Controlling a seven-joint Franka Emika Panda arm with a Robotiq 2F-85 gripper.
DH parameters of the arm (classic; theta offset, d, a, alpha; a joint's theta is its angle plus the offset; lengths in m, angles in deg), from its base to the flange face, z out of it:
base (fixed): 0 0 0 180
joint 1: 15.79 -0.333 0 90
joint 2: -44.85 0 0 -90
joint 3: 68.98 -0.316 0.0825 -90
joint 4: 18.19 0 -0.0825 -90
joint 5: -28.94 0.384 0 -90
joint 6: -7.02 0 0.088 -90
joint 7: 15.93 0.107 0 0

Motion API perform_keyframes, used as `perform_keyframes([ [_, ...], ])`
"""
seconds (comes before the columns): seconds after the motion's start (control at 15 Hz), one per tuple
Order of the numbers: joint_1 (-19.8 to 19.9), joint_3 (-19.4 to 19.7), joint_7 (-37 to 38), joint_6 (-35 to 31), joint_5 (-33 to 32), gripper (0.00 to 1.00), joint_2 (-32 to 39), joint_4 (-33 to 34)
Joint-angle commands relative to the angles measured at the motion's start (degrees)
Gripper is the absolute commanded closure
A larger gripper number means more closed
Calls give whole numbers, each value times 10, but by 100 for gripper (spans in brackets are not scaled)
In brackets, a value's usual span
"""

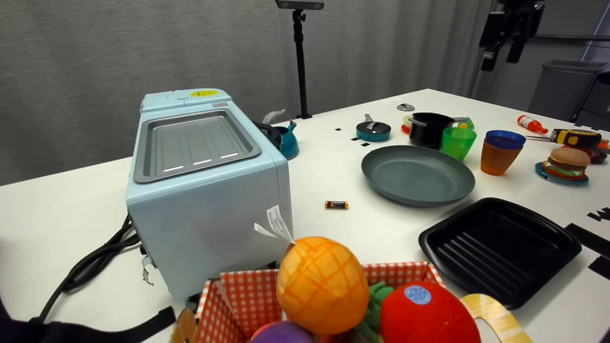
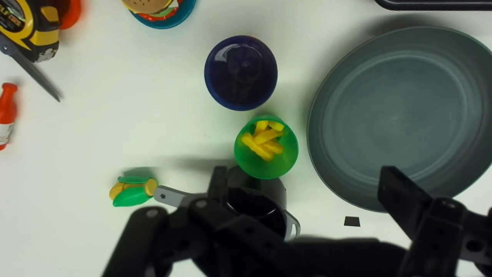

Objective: Pour the things in the green cup onto the plate

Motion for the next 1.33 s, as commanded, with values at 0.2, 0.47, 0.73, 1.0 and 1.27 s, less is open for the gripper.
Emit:
perform_keyframes([
  [0.2,4,-4,8,-19,7,0,57,35],
  [0.47,9,-7,6,-40,22,0,103,61],
  [0.73,23,-12,-9,-45,47,0,160,112],
  [1.0,41,-16,-16,-29,64,0,214,171],
  [1.27,49,-17,-15,-21,60,0,253,207],
])
